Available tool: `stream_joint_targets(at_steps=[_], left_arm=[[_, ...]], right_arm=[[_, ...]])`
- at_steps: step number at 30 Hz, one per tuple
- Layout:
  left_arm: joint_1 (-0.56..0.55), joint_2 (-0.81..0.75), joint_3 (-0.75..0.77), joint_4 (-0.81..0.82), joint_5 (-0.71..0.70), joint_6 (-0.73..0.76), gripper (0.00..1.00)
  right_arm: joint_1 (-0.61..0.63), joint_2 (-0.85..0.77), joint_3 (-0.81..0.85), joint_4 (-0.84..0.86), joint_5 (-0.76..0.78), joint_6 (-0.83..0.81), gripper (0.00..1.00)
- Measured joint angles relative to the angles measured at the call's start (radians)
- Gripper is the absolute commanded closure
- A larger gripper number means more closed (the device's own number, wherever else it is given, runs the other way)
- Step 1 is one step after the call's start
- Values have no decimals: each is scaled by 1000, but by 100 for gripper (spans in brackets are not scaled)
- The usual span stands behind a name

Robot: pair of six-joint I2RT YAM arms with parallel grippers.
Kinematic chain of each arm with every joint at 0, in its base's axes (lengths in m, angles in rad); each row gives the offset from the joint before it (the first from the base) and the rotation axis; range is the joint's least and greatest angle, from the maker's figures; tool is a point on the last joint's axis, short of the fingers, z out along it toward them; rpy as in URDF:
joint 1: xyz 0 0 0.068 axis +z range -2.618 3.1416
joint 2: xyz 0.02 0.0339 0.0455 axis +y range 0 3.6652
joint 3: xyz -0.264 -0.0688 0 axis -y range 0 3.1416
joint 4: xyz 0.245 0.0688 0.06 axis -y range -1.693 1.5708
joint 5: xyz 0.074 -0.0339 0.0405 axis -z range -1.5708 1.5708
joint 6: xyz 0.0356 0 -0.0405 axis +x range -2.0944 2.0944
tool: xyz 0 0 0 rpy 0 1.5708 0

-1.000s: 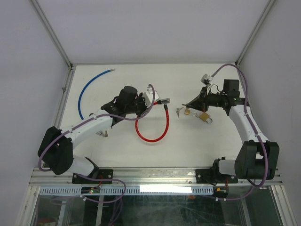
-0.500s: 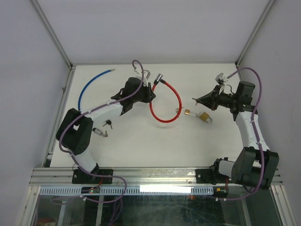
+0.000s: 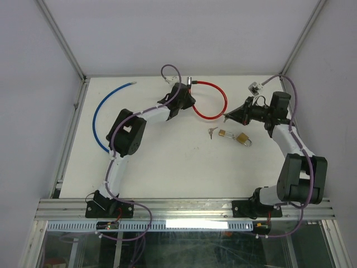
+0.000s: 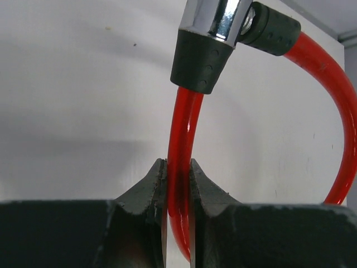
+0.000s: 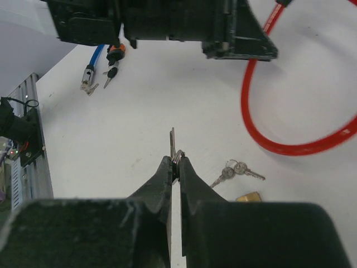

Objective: Lock with the key
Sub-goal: Place the lock at the center of the board.

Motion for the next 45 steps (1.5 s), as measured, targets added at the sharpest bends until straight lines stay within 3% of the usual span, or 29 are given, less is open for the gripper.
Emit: stream_joint_targets(at_steps=[5,10,21,27,30,34,45], left_arm=[[-1,172,180,-40,-13,-104,100],[-11,257,293,-69,-21,-163,100],[-148,454,628,-93,-76,-241,100],[-182,500,654,-82,-77,-280,99],[-183,500,653,-80,-78,-284,92],[-183,500,649,-77,-78,-286,89],[-172,427,512,-27,-89,-288,83]], right_arm=[[95,152,115,82,6,32,100],[111,320,269,100,16,45,100],[36,446,282,75,18,48,100],[5,507,291,44,21,48,100],[-5,531,292,27,22,48,100],[-18,539,293,18,22,48,100],[-78,539,293,47,22,50,100]])
